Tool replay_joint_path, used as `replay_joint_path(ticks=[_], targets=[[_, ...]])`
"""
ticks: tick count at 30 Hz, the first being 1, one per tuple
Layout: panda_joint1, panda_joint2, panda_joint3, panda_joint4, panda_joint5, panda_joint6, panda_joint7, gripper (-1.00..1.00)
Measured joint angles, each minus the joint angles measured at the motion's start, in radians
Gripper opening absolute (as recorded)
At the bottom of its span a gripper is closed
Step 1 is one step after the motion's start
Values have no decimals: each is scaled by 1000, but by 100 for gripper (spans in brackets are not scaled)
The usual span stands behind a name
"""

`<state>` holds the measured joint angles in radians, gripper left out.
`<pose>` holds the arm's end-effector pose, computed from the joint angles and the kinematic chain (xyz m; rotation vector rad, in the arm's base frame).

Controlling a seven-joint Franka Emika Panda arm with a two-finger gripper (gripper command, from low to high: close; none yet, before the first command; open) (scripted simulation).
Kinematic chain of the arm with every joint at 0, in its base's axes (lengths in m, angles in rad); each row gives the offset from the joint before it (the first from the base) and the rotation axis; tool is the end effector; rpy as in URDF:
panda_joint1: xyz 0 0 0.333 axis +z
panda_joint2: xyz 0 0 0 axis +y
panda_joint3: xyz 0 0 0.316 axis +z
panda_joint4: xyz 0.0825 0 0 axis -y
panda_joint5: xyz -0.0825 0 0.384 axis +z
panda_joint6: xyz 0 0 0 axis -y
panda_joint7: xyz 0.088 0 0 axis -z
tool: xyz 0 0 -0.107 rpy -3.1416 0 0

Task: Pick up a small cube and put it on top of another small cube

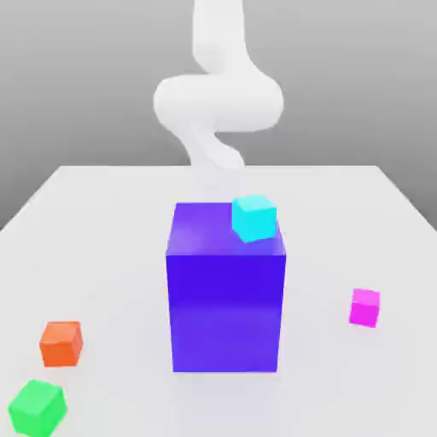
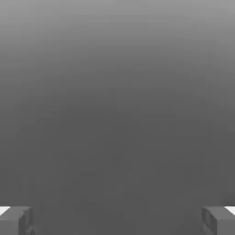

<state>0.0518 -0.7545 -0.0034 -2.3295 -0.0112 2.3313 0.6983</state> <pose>0.3651 0.0170 0.6832 -2.5594 0.8558 -1.0024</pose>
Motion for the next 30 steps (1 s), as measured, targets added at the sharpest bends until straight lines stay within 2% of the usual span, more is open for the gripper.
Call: replay_joint_path(ticks=[14,30], targets=[[296,256,-40,-165,-55,172,-579,0],[588,545,-58,-352,-50,371,-1281,0]])
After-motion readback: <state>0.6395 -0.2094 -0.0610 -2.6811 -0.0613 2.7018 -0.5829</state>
